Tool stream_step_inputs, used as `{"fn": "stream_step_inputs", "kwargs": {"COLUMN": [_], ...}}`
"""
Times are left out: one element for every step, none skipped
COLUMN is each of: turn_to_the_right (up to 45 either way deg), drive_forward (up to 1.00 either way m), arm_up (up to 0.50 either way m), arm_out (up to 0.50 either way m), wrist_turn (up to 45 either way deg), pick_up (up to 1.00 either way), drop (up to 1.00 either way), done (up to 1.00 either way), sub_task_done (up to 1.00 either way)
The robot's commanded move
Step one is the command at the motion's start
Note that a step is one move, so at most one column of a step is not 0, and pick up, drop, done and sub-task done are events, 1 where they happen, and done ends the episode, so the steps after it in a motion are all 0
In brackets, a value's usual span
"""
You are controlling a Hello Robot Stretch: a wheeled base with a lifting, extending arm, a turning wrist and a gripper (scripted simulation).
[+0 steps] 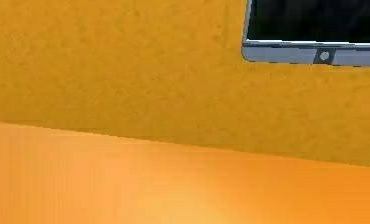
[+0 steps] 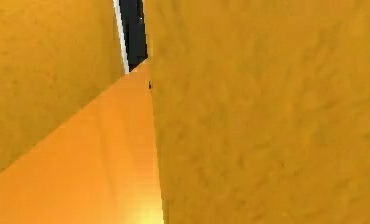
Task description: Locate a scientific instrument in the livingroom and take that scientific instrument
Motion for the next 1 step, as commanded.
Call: {"fn": "stream_step_inputs", "kwargs": {"turn_to_the_right": [-45.0], "drive_forward": [0.00], "arm_up": [0.00], "arm_out": [0.00], "wrist_turn": [0.0], "pick_up": [0.00], "drop": [0.00], "done": [0.00], "sub_task_done": [0.00]}}
